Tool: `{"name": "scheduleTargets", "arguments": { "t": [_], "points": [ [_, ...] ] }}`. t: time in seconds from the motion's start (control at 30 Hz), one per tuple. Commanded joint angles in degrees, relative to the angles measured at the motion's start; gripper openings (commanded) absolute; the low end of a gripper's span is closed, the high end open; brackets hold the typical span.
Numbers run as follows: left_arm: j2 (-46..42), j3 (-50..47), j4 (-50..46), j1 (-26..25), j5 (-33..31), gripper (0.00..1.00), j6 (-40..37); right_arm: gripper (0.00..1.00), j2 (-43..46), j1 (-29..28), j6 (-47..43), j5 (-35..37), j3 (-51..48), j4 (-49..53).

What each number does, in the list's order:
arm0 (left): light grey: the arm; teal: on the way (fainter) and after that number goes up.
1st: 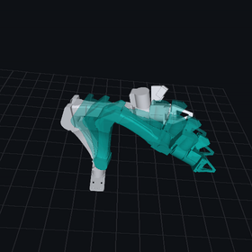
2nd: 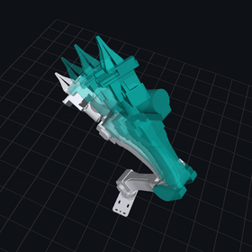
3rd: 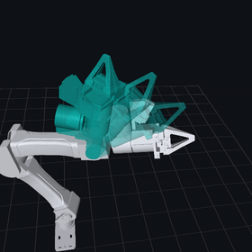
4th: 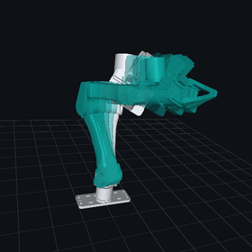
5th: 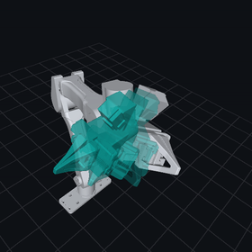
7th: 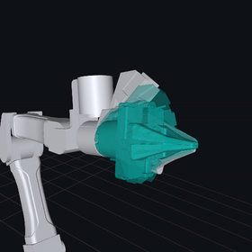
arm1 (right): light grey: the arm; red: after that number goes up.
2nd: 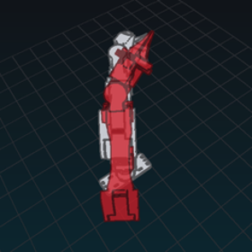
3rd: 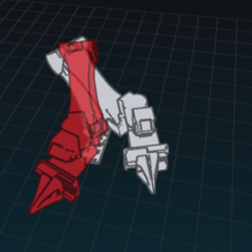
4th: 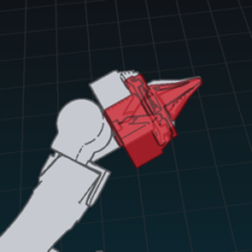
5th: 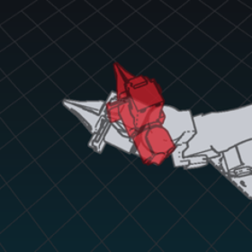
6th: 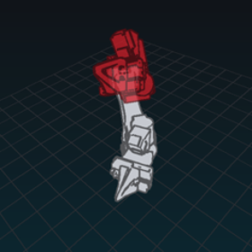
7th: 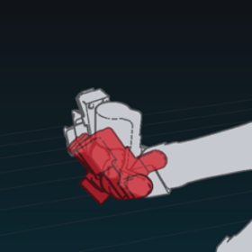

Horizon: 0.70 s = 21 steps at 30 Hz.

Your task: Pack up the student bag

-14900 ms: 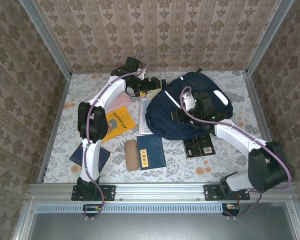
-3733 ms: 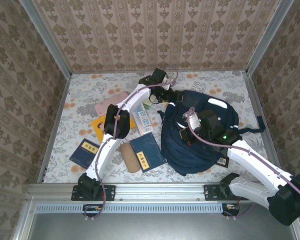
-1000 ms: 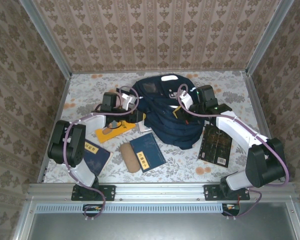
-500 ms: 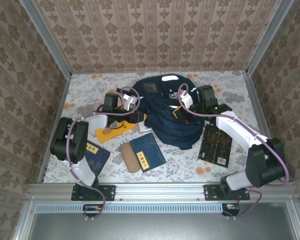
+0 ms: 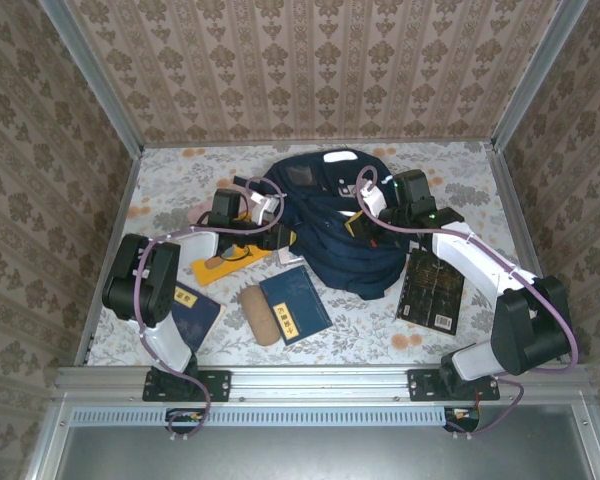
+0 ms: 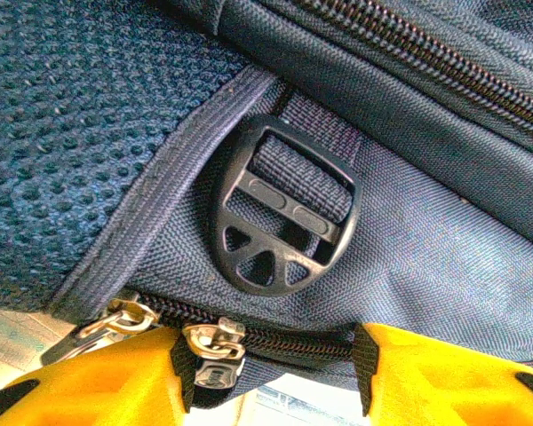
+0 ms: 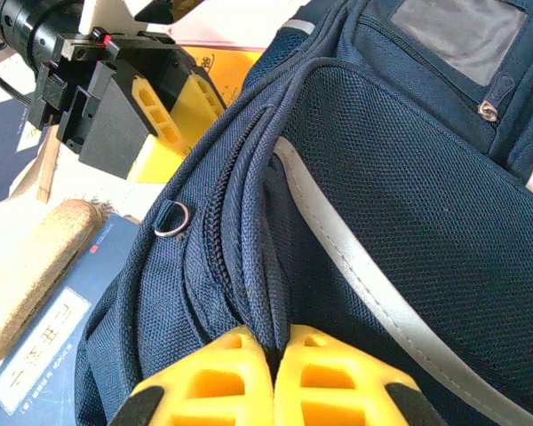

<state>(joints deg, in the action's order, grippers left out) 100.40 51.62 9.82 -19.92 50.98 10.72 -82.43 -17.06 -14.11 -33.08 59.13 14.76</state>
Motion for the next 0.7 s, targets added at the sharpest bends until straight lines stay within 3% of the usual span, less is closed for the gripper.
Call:
{"name": "scheduleTargets", "arguments": {
  "t": [0.0,0.37,0.67],
  "points": [
    [0.5,-0.09,0.37,-0.71,-0.06,0.51,-0.8,0.0,2.37,0.25,2.4,-4.19,2.3,-4.03],
    [-0.41,1.45,-1.57,-0.61,-4.09,0.16,-1.84,0.0,2.37,-0.03,2.46,-3.26,1.79,-4.28],
    [-4.69,1.38,-8.55,-2.65,-7.78,0.09,-4.22,0.0,1.3,-0.62,3.4,3.99,3.04,-2.76]
  ]
}}
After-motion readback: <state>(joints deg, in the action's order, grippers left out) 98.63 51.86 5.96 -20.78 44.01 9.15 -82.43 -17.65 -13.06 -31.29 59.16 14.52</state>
